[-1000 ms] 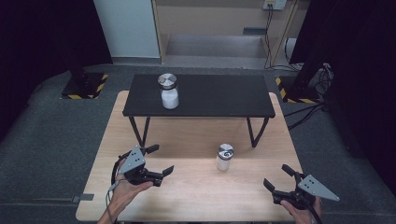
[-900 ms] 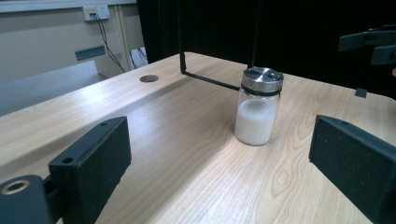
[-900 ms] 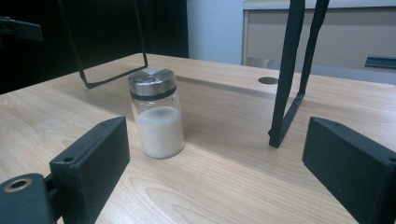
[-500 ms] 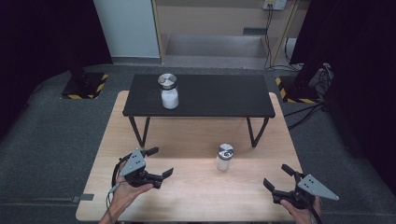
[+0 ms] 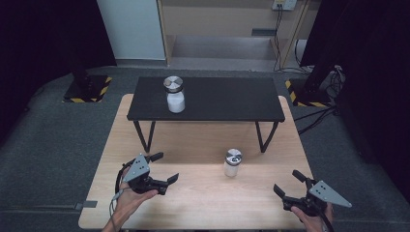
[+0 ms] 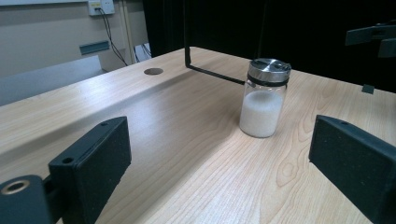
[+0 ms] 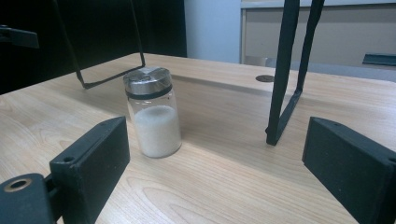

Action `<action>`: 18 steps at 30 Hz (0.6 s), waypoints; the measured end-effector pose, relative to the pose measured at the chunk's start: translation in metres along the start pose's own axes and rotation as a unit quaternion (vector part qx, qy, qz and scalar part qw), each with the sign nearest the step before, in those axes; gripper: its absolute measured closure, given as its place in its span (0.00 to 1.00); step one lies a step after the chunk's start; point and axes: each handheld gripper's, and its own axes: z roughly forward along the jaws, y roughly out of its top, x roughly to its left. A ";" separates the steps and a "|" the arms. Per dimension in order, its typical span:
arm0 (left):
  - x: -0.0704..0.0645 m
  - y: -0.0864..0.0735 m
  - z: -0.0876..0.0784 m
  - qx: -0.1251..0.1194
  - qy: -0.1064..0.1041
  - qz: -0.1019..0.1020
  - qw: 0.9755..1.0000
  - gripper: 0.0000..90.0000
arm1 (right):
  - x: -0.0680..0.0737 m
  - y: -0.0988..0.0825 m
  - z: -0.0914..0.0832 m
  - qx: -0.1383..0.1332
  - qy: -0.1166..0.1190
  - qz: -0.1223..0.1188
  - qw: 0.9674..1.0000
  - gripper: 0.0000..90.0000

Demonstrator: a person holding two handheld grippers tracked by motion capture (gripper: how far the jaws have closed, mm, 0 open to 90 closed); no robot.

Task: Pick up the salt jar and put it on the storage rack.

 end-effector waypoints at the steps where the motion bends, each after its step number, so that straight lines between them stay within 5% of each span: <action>1: 0.000 -0.001 -0.001 -0.003 0.001 -0.002 1.000 0.05 | 0.000 0.000 0.000 0.000 0.000 0.000 1.000 0.08; 18: 0.000 -0.002 -0.002 -0.008 0.004 -0.008 1.000 0.04 | 0.000 -0.001 -0.001 -0.001 -0.001 0.001 1.000 0.08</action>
